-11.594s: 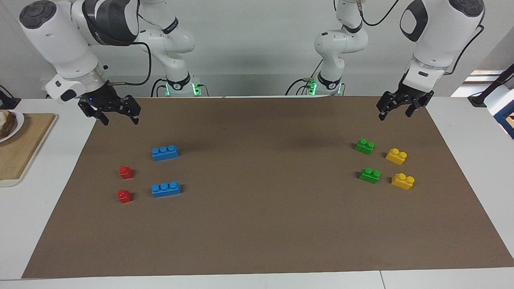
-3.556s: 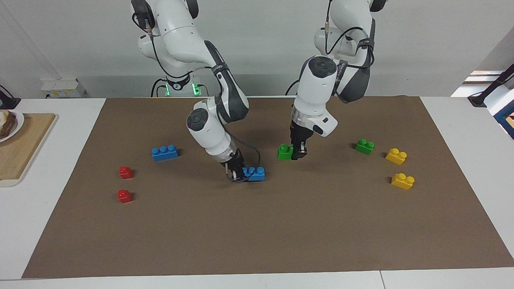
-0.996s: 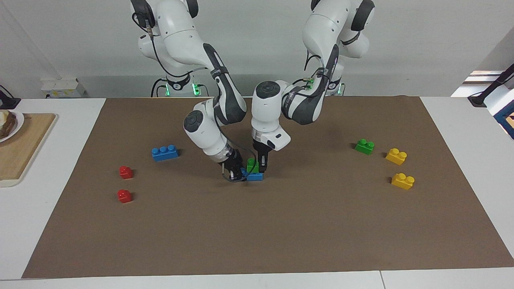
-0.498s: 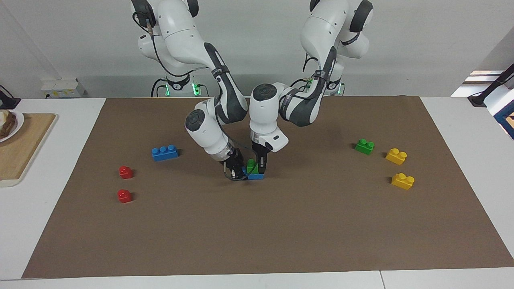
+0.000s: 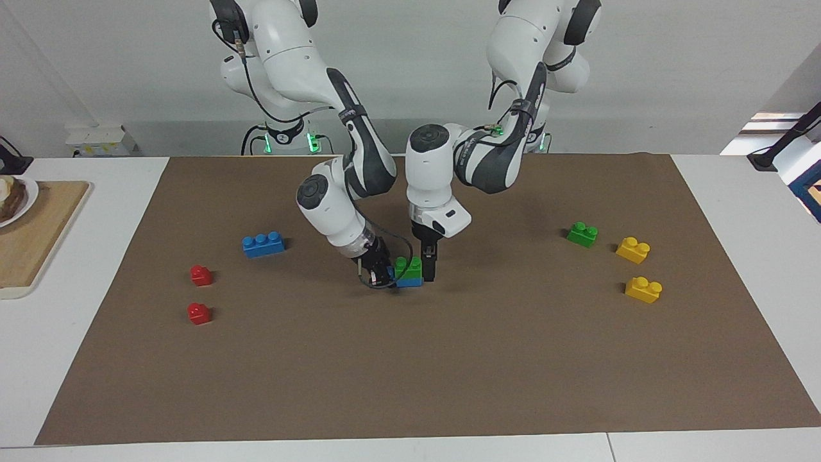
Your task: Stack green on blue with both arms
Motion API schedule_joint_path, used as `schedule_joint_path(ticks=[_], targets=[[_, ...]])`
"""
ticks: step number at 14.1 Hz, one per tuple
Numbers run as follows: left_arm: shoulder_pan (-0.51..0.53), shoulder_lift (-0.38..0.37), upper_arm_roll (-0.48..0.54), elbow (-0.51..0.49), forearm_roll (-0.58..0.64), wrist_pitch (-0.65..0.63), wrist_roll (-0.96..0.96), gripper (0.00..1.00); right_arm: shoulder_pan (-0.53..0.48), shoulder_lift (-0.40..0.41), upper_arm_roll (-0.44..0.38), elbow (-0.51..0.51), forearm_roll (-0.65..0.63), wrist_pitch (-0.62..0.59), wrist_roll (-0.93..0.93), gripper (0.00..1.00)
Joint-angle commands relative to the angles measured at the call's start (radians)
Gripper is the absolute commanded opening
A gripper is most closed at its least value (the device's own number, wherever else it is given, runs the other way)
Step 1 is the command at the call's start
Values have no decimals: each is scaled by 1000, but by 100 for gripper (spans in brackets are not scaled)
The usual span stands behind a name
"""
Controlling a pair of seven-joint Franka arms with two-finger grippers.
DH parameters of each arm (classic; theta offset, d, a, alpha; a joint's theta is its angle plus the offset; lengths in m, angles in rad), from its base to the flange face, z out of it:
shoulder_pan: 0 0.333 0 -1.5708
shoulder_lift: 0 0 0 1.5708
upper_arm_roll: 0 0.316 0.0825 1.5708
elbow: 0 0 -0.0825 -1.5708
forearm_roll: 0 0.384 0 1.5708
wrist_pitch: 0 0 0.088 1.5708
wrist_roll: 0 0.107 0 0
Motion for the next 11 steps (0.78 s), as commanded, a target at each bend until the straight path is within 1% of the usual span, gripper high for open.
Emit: schedule_joint_path(ticks=[1,2,3,4,5,6,7,8,11], targets=[[41,-99,-3,-53,12,-62,38,100,5,-14,2,-25,29,25,-25,0],[61,-116,-3,-51,9,-85,70,100,3,-14,2,-23,29,21,-25,0],[84,-134,-3,-51,6,-102,103,100,2,-14,2,-22,29,19,-25,13],[100,-150,-3,-51,4,-124,137,100,0,-13,2,-18,29,16,-25,32],[124,-166,-3,-53,4,-139,180,100,-1,-11,2,-14,29,16,-25,57],[158,-183,-3,-53,4,-152,223,100,-4,-11,2,-11,29,13,-25,76],[184,-191,-3,-51,4,-155,261,100,-10,-11,2,-8,29,10,-24,88],[215,-194,-3,-51,4,-156,297,100,-17,-11,2,-2,28,1,-24,90],[288,-196,-3,-54,4,-161,399,100,-47,-16,2,18,28,-40,-27,91]])
